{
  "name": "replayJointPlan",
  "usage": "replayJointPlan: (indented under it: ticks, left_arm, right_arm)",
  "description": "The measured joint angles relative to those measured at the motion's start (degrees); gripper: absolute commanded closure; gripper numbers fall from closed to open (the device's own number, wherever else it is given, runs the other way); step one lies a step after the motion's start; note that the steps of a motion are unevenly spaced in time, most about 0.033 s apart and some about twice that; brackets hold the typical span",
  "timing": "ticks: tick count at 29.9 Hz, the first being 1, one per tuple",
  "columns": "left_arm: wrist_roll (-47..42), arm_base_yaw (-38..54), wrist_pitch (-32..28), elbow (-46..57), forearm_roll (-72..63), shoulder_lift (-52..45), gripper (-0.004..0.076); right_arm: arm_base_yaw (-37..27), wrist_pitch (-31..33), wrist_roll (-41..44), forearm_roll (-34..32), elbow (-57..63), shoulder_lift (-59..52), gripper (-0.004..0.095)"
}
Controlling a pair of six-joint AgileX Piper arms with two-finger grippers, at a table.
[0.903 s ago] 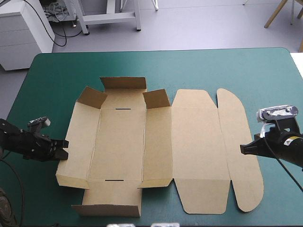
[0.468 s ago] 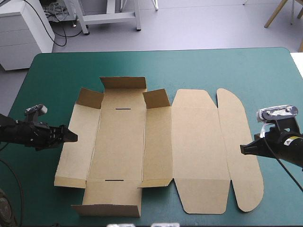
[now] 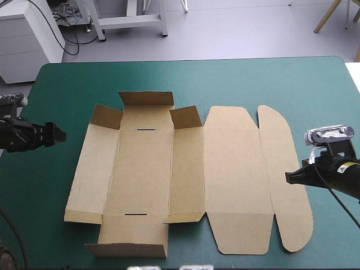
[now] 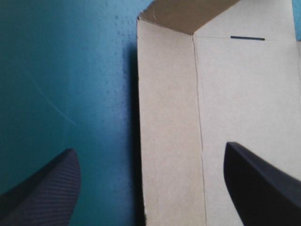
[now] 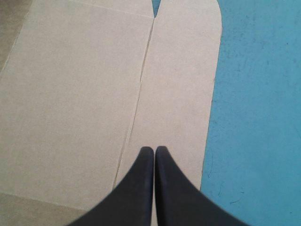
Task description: Fold the box
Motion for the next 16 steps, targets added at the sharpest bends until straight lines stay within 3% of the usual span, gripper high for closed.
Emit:
replayJointPlan:
  ticks: [8, 16]
  left_arm:
    - [-3.9, 0.0, 0.7, -1.7, 8.9, -0.3, 0.0132]
    - [-3.6, 0.0, 0.5, -0.2, 8.3, 2.0, 0.0132]
  right_arm:
    - [0.0, 0.0, 0.0, 0.0, 0.0, 0.0, 0.0922]
    - [0.0, 0.0, 0.0, 0.0, 0.0, 0.0, 0.0922]
